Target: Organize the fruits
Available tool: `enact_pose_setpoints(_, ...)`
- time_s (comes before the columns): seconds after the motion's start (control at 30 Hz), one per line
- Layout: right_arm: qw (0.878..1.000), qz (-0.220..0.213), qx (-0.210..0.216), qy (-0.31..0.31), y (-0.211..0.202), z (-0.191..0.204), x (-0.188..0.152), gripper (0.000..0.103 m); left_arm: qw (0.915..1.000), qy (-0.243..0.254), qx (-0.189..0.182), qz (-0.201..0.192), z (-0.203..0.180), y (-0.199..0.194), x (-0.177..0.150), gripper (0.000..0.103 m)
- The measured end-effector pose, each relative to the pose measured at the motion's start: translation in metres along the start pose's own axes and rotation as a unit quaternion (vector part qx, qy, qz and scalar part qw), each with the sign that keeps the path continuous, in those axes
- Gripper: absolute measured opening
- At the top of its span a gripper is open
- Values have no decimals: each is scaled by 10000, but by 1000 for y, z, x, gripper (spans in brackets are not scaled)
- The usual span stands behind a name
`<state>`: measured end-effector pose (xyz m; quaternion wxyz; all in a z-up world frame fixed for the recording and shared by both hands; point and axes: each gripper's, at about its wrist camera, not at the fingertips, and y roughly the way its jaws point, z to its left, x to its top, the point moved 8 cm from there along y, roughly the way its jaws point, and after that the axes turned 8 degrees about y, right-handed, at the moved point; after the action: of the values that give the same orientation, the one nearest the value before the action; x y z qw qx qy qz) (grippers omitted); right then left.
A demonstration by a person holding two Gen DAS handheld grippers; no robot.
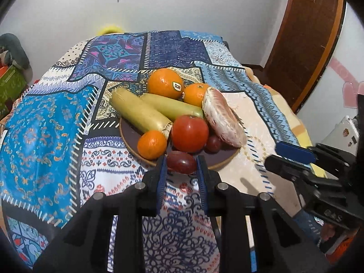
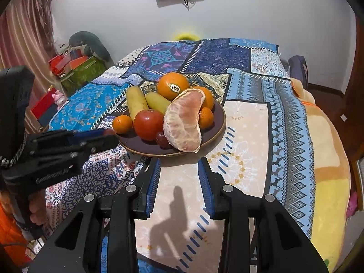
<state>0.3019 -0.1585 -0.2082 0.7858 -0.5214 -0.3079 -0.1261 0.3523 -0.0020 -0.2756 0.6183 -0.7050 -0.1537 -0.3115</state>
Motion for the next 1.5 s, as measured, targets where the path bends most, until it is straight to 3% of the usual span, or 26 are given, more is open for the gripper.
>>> enact_pose_setpoints(0.13, 10000, -27, -1, 17, -2, -1, 2, 32, 9998, 0, 8, 221, -1, 17, -2, 26)
enact_pose_setpoints(0.43, 9999, -117, -92, 7, -8, -1, 9, 32, 9998, -8, 44, 169, -1, 10, -1, 33)
enact_pose_setpoints(0.53, 9997, -207, -134, -21, -16, 3, 12, 32, 10000, -77, 32, -23, 0, -12, 3, 33)
enact_pose_setpoints(0.73, 9969, -729, -241, -186, -61, 24, 32, 32, 9961, -58, 210, -853, -2, -97, 22, 33)
enact_pose_setpoints(1.0, 9810, -1877, -230, -424, -167, 70, 54, 32, 9732, 78, 552, -2231, -20, -240, 37, 33)
enact_pose_setpoints(1.17, 9668, -2488, -186, -553, -224, 96, 57, 34, 9569, 129, 669, -2823, -33, -306, 33, 36)
enact_pose_setpoints(1.37, 9479, -3122, -136, -619, -279, 118, 51, 45, 9384, 199, 874, -3337, -47, -358, 24, 57)
enact_pose_setpoints(1.43, 9438, -3243, -133, -618, -289, 122, 48, 52, 9356, 217, 907, -3404, -50, -364, 22, 58)
enact_pose_setpoints(1.5, 9401, -3358, -116, -582, -296, 125, 46, 60, 9343, 224, 911, -3440, -54, -368, 20, 67)
